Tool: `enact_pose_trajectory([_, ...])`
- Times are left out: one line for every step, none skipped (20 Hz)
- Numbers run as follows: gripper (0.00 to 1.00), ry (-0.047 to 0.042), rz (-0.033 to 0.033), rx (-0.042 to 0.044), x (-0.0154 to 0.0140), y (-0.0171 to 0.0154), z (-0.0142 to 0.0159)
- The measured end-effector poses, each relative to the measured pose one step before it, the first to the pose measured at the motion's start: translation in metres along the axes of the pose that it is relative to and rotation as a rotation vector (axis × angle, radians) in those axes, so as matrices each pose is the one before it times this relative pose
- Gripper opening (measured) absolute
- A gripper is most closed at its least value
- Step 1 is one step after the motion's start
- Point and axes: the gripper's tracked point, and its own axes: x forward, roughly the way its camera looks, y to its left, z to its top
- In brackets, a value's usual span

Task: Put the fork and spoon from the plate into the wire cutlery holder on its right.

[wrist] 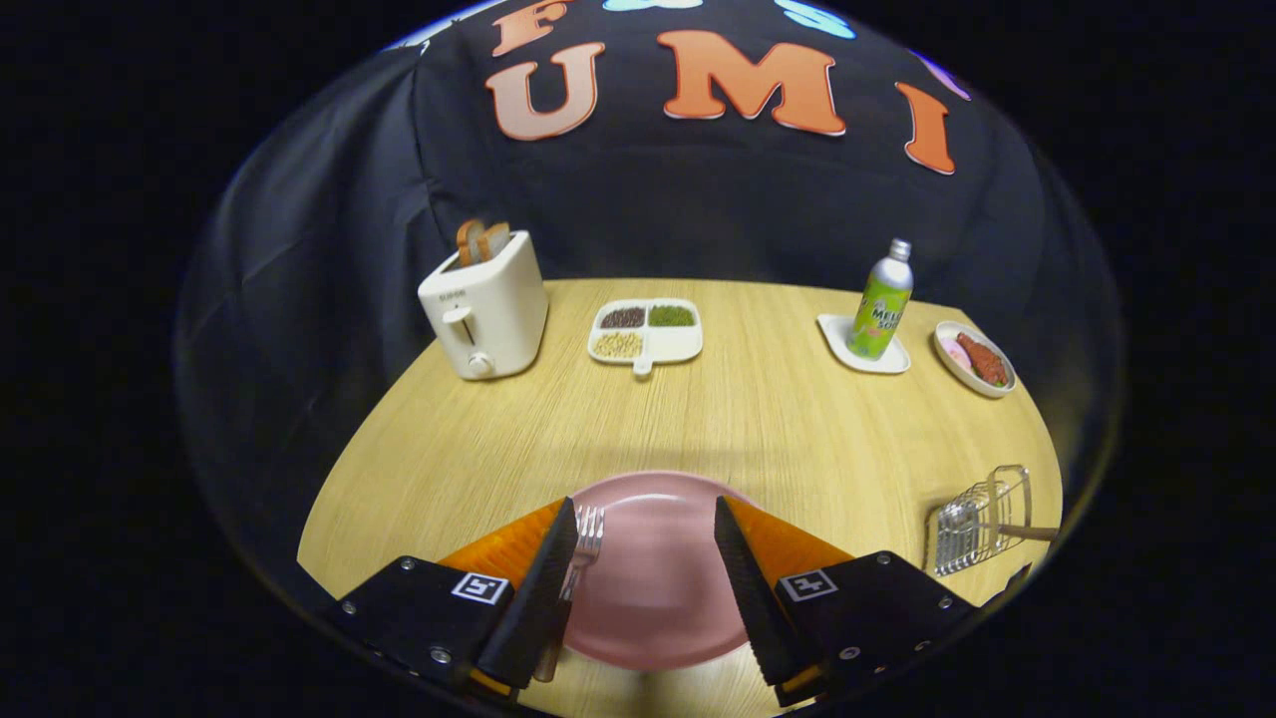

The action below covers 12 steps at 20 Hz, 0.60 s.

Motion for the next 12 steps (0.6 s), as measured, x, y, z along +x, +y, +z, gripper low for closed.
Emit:
enact_pose_trajectory([0.83, 0.05134, 0.01281, -0.01022, 0.00556, 0.00538, -0.01542])
enact_pose_trajectory([0.84, 0.04417, 0.00904, -0.01046, 0.00463, 0.00458, -0.01329])
enact_pose_trajectory([0.84, 0.0398, 0.00682, -0.00961, -0.00169, 0.00548, -0.01054])
enact_pose_trajectory([0.84, 0.03162, 0.00239, -0.00707, 0.00474, 0.00347, -0.00955])
enact_pose_trajectory([0.84, 0.03503, -0.00303, -0.00747, 0.00387, 0.00143, -0.00967])
enact_pose_trajectory([0.84, 0.04165, -0.00839, -0.00817, 0.00384, 0.00065, -0.00984])
enact_pose_trajectory([0.84, 0.01261, 0.00219, 0.00692, 0.00466, 0.00243, -0.0033])
enact_pose_trajectory([0.84, 0.02169, -0.00618, -0.00225, 0.00296, 0.00024, -0.00286])
enact_pose_trajectory([0.84, 0.01893, -0.00399, -0.00831, 0.0025, 0.00028, -0.00325])
enact_pose_trajectory([0.83, 0.0143, -0.00339, -0.01068, 0.00168, -0.00017, -0.00222])
enact_pose_trajectory([0.82, 0.00878, -0.00113, -0.00923, 0.00122, -0.00132, -0.00202])
enact_pose_trajectory([0.81, 0.00618, -0.00058, -0.00816, -0.00146, 0.00003, -0.00184])
